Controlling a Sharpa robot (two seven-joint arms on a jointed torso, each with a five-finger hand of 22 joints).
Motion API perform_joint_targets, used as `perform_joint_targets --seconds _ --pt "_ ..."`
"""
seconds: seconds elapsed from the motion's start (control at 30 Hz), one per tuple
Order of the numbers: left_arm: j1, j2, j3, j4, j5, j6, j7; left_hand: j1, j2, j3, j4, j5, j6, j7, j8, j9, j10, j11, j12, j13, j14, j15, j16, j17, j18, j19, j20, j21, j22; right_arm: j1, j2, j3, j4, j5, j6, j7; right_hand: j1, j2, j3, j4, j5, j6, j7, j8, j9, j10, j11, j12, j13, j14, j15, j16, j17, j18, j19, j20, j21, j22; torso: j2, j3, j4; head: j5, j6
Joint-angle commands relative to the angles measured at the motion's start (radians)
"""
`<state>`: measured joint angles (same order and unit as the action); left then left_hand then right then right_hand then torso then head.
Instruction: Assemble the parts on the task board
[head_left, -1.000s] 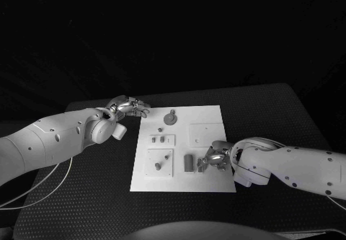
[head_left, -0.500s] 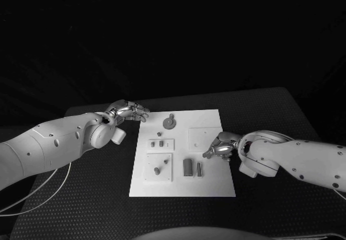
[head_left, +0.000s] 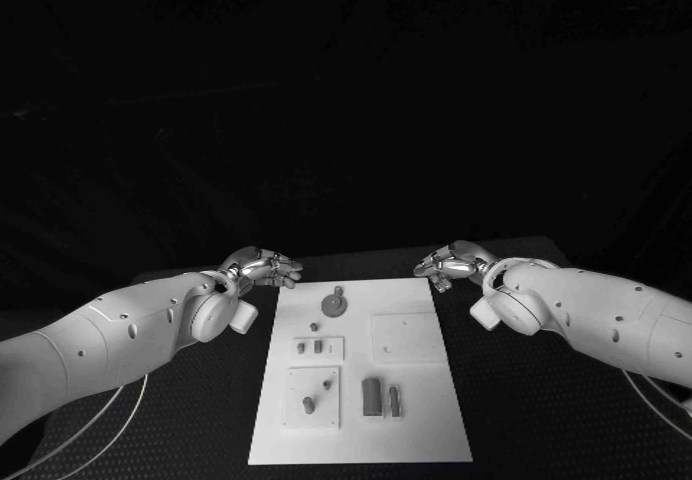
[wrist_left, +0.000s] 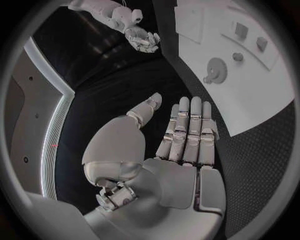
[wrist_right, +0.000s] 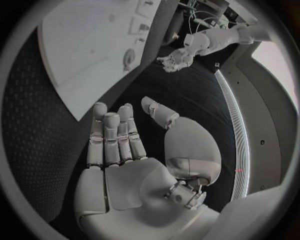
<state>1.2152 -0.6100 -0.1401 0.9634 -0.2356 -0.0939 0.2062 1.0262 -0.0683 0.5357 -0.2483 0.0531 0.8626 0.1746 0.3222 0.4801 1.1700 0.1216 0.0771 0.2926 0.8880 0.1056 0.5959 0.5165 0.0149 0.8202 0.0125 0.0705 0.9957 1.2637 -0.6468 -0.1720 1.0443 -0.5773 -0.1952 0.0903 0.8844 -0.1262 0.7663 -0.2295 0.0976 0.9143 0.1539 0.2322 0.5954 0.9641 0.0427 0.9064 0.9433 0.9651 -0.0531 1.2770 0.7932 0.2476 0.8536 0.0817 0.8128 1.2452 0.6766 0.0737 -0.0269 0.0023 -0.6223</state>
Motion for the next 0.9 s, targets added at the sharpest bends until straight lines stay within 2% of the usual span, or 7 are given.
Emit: perform_joint_targets --seconds 0.03,0.27,0.57,0.6,0.63,0.67,0.9 --pt "0.004 0.02 0.002 -0.037 0.043 0.012 0.025 -0.003 0.0 -0.002 0.003 -0.001 -0.011 0.0 0.001 -0.002 -0.008 0.001 -0.006 -0.002 0.0 0.003 -0.005 0.001 -0.015 -0.003 0.005 -0.001 -0.002 -0.018 0.06 0.021 -0.157 0.161 0.057 0.169 0.003 0.016 0.006 -0.002 -0.005 -0.014 0.005 -0.003 -0.002 -0.015 0.012 -0.067 -0.066 -0.03 0.015 -0.074 -0.038 -0.018 -0.046 0.018 -0.041 -0.017 -0.021 -0.0099 -0.0152 0.015 0.049" --pt "0.003 0.058 0.014 -0.116 0.096 0.102 0.052 -0.021 0.002 -0.007 0.012 -0.004 -0.051 -0.032 -0.016 -0.01 -0.112 0.0 -0.016 -0.04 -0.086 0.022 -0.096 -0.021 -0.013 -0.009 0.014 -0.004 -0.003 -0.068 0.138 0.101 -0.274 0.224 0.111 0.223 0.037 0.063 0.011 -0.021 -0.006 -0.134 0.026 -0.023 -0.029 -0.069 0.11 -0.57 -0.535 -0.233 0.224 -0.686 -0.34 -0.111 -0.397 0.111 -0.353 -0.16 -0.04 -0.0117 -0.036 0.037 0.087" --pt "0.003 0.069 0.018 -0.135 0.096 0.123 0.058 -0.066 0.01 -0.059 -0.009 -0.004 -0.094 -0.049 -0.032 -0.014 -0.175 -0.011 -0.011 -0.081 -0.162 0.035 -0.17 -0.037 -0.015 -0.063 0.032 -0.006 -0.053 -0.079 0.136 0.121 -0.273 0.259 0.124 0.239 0.061 0.103 -0.06 -0.036 -0.007 -0.159 0.026 -0.006 -0.055 -0.028 0.112 -0.674 -0.689 -0.216 0.221 -0.798 -0.379 -0.112 -0.418 0.128 -0.421 -0.187 -0.056 -0.004 -0.0459 0.053 0.076" --pt "0.002 0.067 0.017 -0.132 0.073 0.075 0.033 -1.026 0.068 -0.536 0.248 -0.053 -0.863 -0.175 -0.322 -0.48 -1.17 -0.122 -0.077 -0.293 -0.888 -0.106 -0.596 -0.517 -0.015 -0.82 -0.013 -0.07 -0.996 -0.079 0.136 0.12 -0.278 0.215 0.088 0.195 -0.884 0.126 -0.766 0.23 -0.098 -0.914 -0.154 -0.232 -0.595 -0.964 -0.043 -0.906 -0.943 -0.965 0.053 -1.277 -0.793 -0.248 -0.854 -0.082 -0.813 -0.509 -0.049 -0.0098 -0.0416 0.049 0.086" --pt "0.001 0.066 0.018 -0.129 0.074 0.072 0.034 -1.026 0.068 -0.536 0.248 -0.053 -0.863 -0.175 -0.322 -0.48 -1.17 -0.122 -0.077 -0.293 -0.888 -0.106 -0.596 -0.517 -0.015 -0.82 -0.013 -0.07 -0.996 -0.08 0.135 0.12 -0.275 0.217 0.086 0.196 -0.884 0.126 -0.766 0.23 -0.098 -0.914 -0.154 -0.232 -0.595 -0.964 -0.043 -0.906 -0.943 -0.965 0.053 -1.277 -0.793 -0.248 -0.854 -0.082 -0.813 -0.529 -0.05 -0.0109 -0.0403 0.048 0.085" --pt "0.0 0.065 0.018 -0.124 0.075 0.067 0.036 -1.026 0.068 -0.536 0.248 -0.053 -0.863 -0.175 -0.322 -0.48 -1.17 -0.122 -0.077 -0.293 -0.888 -0.106 -0.596 -0.517 -0.015 -0.82 -0.013 -0.07 -0.996 -0.081 0.133 0.12 -0.269 0.219 0.082 0.197 -0.884 0.126 -0.766 0.23 -0.098 -0.914 -0.154 -0.232 -0.595 -0.964 -0.043 -0.906 -0.943 -0.965 0.053 -1.277 -0.793 -0.248 -0.854 -0.082 -0.813 -1.245 -0.053 -0.0129 -0.0382 0.046 0.083" --pt "-0.021 0.036 0.034 -0.034 0.095 -0.025 0.07 -1.026 0.068 -0.536 0.248 -0.053 -0.863 -0.175 -0.322 -0.48 -1.17 -0.122 -0.077 -0.293 -0.888 -0.106 -0.596 -0.517 -0.015 -0.82 -0.013 -0.07 -0.996 -0.096 0.103 0.126 -0.178 0.261 0.006 0.224 -0.884 0.126 -0.766 0.23 -0.098 -0.914 -0.154 -0.232 -0.595 -0.964 -0.043 -0.906 -0.943 -0.965 0.053 -1.277 -0.793 -0.248 -0.854 -0.082 -0.813 -1.245 -0.098 -0.0474 -0.0013 0.019 0.049"
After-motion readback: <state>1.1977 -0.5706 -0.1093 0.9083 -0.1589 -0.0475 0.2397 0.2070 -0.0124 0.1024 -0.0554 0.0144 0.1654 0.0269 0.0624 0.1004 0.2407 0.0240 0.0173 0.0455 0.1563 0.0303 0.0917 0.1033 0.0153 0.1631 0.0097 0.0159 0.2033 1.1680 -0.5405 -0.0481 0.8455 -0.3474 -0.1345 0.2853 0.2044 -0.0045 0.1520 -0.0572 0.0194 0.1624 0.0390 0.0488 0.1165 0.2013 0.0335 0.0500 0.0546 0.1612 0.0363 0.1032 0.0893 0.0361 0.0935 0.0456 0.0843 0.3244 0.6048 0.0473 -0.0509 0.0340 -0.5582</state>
